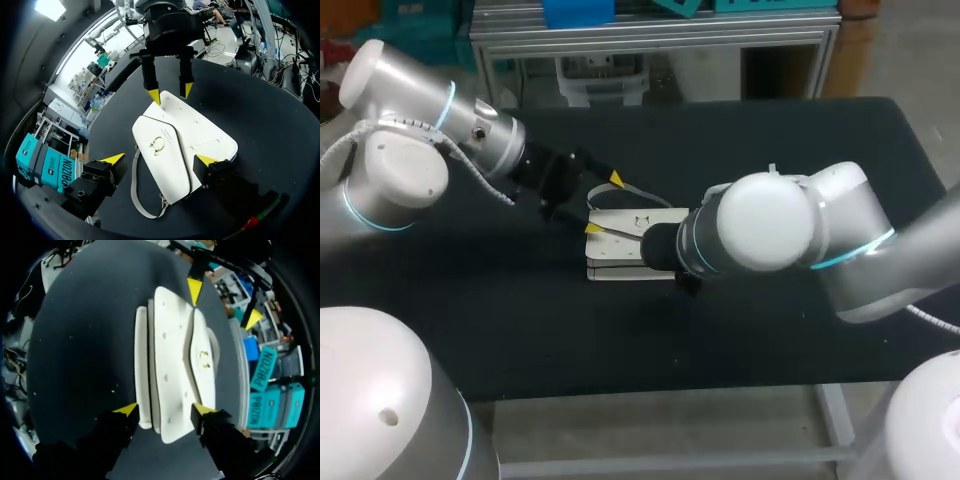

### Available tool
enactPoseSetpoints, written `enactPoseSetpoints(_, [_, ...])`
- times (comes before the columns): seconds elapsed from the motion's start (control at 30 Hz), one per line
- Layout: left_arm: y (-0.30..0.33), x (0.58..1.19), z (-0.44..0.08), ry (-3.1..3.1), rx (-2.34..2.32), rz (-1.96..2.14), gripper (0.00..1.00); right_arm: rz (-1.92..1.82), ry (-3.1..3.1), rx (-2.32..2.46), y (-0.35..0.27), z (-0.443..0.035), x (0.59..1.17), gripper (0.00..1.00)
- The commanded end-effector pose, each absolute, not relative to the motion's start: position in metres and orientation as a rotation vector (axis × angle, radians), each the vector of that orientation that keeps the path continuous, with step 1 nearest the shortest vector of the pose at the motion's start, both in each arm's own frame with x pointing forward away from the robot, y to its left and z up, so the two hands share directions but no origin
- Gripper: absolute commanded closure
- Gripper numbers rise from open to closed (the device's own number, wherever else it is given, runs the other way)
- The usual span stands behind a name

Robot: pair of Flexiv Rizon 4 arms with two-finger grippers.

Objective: Pick up the bag, open it, inspect its contents, close it, and place it on the opposite side

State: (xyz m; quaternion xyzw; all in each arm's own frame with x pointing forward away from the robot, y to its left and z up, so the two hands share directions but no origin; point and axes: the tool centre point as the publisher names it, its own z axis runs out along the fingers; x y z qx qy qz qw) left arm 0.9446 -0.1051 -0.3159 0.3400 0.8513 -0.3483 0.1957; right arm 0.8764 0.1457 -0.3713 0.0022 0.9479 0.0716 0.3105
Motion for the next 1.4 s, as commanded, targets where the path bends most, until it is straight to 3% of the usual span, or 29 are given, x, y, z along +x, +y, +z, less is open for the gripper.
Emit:
enactPoseSetpoints(0.03, [-0.108, 0.95, -0.32, 2.398, 0.956, -0.977, 0.09, 0.149, 2.461, -0.009, 0.152, -0.371, 0.875, 0.37])
enactPoseSetpoints(0.23, [-0.109, 0.949, -0.323, 2.413, 0.953, -0.97, 0.1, 0.124, 2.457, -0.062, 0.155, -0.367, 0.874, 0.5])
enactPoseSetpoints(0.67, [-0.113, 0.948, -0.327, 2.434, 0.971, -0.967, 0.09, 0.077, 2.481, -0.065, 0.147, -0.374, 0.883, 0.53])
enactPoseSetpoints(0.83, [-0.115, 0.949, -0.33, 2.439, 0.975, -0.966, 0.11, 0.078, 2.477, -0.062, 0.144, -0.374, 0.887, 0.6])
enactPoseSetpoints(1.03, [-0.116, 0.949, -0.33, 2.435, 0.985, -0.969, 0.11, 0.085, 2.476, -0.065, 0.144, -0.379, 0.889, 1.0])
enactPoseSetpoints(1.4, [-0.117, 0.938, -0.331, 2.38, 1.029, -0.997, 0.14, 0.102, 2.475, -0.065, 0.145, -0.384, 0.887, 1.0])
